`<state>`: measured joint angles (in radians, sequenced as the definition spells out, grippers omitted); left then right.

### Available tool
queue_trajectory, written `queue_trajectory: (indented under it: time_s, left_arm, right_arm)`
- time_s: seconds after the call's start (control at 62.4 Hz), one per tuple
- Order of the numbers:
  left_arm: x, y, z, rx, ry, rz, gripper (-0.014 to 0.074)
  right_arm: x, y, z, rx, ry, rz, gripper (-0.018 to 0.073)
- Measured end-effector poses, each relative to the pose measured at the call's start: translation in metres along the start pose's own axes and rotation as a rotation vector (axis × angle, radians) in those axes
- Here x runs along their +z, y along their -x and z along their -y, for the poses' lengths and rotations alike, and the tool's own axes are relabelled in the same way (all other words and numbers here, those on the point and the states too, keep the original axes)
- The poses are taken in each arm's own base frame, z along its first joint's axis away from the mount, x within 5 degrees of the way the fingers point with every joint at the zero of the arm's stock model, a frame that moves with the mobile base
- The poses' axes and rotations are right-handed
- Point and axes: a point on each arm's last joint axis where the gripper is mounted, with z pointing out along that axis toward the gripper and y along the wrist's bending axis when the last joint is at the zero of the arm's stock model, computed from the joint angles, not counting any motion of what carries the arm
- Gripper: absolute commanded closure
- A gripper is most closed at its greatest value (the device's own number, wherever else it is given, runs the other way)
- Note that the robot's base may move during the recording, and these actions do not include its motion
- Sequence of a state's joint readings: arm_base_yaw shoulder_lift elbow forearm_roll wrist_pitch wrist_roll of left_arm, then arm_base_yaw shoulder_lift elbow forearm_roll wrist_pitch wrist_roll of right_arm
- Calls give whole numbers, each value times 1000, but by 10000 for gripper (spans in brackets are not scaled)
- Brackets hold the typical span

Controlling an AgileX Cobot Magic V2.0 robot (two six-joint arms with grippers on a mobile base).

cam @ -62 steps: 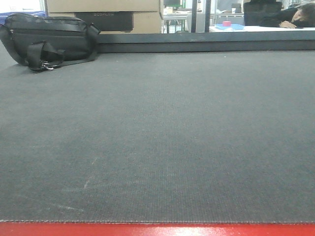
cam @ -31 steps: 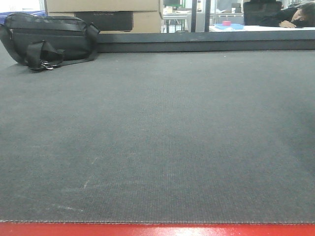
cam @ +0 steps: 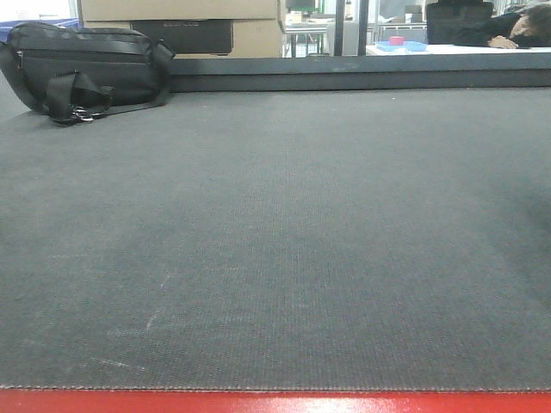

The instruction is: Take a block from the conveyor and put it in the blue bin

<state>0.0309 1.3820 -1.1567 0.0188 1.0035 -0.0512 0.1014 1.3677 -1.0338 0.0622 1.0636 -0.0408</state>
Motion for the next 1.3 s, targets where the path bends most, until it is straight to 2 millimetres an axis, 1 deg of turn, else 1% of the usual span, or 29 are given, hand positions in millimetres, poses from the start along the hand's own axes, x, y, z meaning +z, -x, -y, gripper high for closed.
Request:
queue_trajectory:
  time_s: [0.064,0.144,0.176,0.192,0.208,0.24,0.401,0.609,0.833,0.978,1.058,1.154,1.25,1.298]
  left_arm:
    - [3,0,0,-1,-1,-12,708]
    - [5,1,0,-1,-1,-17,708]
    - [5,0,0,-1,-1,-19,708]
    - [5,0,0,-1,-1,-19,708]
    - [5,0,0,-1,-1,-19,708]
    - [5,0,0,-1,-1,-19,708]
    - [5,0,0,-2,-2,-23,708]
    - [5,0,0,-2,-2,-25,708]
    - [5,0,1,-3,-4,-25,708]
    - [5,0,1,-3,-4,-25,708]
    - [5,0,1,-3,-4,-25,708]
    - [5,0,1,-3,-4,-25,708]
    - [5,0,1,-3,-4,-25,708]
    - [5,0,1,-3,-4,-25,708]
  right_arm:
    - [8,2,0,2,0,-33,495]
    - [17,4,1,2,-1,-64,270]
    - [19,4,1,2,-1,-71,207]
    - [20,5,1,3,-1,-76,198]
    - [21,5,1,3,-1,-79,171]
    - [22,5,2,2,-3,-85,161]
    - [30,7,9,22,-21,-109,183]
    - [41,10,29,80,-46,-128,188]
    - [56,12,30,64,-44,-140,188]
    - [68,8,31,63,-43,-157,188]
    - [70,7,31,58,-40,-151,196]
    - [72,6,31,55,-37,-151,263]
    - [73,5,31,54,-37,-153,410]
    - [73,6,31,54,-37,-151,508]
